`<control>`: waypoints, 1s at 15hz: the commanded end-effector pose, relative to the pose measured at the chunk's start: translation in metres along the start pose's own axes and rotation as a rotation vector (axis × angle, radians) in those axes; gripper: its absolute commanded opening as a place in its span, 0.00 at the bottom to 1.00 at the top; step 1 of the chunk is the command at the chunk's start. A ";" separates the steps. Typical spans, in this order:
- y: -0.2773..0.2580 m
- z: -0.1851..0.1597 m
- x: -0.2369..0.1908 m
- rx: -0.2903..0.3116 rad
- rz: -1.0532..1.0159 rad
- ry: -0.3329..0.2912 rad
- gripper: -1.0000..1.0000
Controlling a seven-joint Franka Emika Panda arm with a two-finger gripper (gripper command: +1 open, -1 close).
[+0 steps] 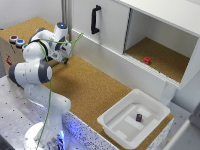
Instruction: Grasp the handle of the drawer, then open it
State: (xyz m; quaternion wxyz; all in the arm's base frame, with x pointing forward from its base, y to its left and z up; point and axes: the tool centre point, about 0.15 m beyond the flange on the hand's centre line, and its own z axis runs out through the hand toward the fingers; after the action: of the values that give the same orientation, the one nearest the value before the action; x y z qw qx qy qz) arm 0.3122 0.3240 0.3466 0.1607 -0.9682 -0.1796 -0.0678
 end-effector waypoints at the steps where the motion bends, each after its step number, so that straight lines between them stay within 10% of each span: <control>1: -0.014 0.028 0.030 0.046 0.009 -0.033 1.00; 15: -0.019 0.056 0.023 0.015 0.102 -0.057 1.00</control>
State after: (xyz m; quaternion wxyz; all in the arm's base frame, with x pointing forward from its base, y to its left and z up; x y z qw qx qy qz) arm 0.3249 0.3427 0.3213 0.1779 -0.9741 -0.1309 -0.0484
